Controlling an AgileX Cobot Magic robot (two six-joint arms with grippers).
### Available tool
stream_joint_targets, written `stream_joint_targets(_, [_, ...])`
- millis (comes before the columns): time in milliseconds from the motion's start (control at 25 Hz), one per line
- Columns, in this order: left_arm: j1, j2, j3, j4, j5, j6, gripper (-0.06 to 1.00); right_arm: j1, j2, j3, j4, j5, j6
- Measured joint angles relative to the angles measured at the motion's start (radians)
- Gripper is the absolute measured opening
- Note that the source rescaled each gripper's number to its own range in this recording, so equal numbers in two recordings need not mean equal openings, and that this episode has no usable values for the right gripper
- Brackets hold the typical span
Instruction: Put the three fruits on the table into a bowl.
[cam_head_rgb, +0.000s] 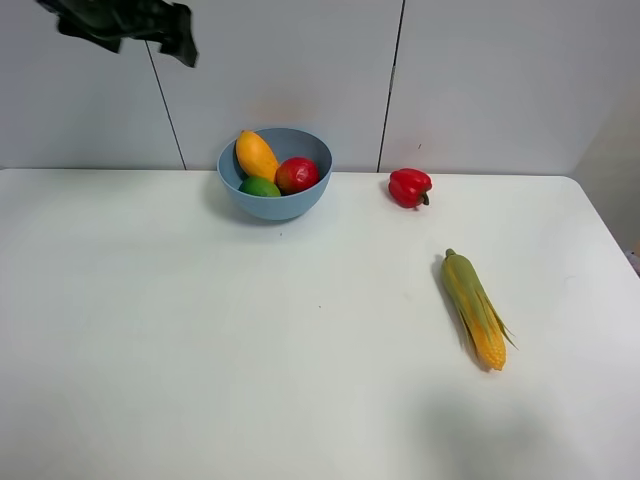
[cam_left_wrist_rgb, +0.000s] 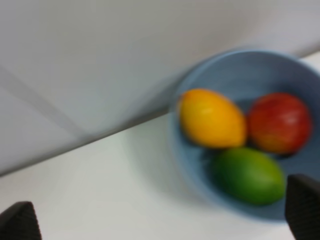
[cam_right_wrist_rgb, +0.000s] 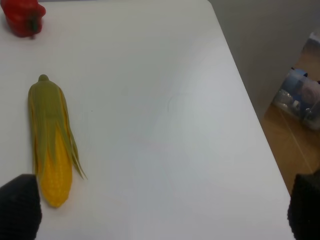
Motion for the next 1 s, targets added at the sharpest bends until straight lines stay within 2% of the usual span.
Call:
stream_joint_targets(120, [0.110, -0.073, 0.011, 0.034, 0.056, 0.023, 0.98, 0.000, 0.000, 0.000, 0.000, 0.000, 0.000])
stream_joint_targets(200, [0.177, -0.137, 0.073, 0.054, 0.071, 0.037, 0.98, 0.000, 0.000, 0.000, 0.000, 0.000, 0.000])
stream_joint_targets(320, [0.266, -0.292, 0.257, 0.055, 0.056, 0.058, 0.98, 0.000, 0.000, 0.000, 0.000, 0.000, 0.000])
stream_joint_targets(480, [0.365, -0.569, 0.565, 0.049, -0.053, 0.076, 0.98, 0.000, 0.000, 0.000, 0.000, 0.000, 0.000])
stream_joint_targets(680, [0.391, -0.963, 0.856, 0.008, -0.075, 0.076, 0.98, 0.000, 0.000, 0.000, 0.000, 0.000, 0.000])
stream_joint_targets(800, [0.392, -1.182, 0.978, -0.049, -0.051, 0.076, 0.98, 0.000, 0.000, 0.000, 0.000, 0.000, 0.000])
stream_joint_targets(1000, [0.388, -1.472, 1.135, -0.069, -0.019, 0.076, 0.98, 0.000, 0.000, 0.000, 0.000, 0.000, 0.000])
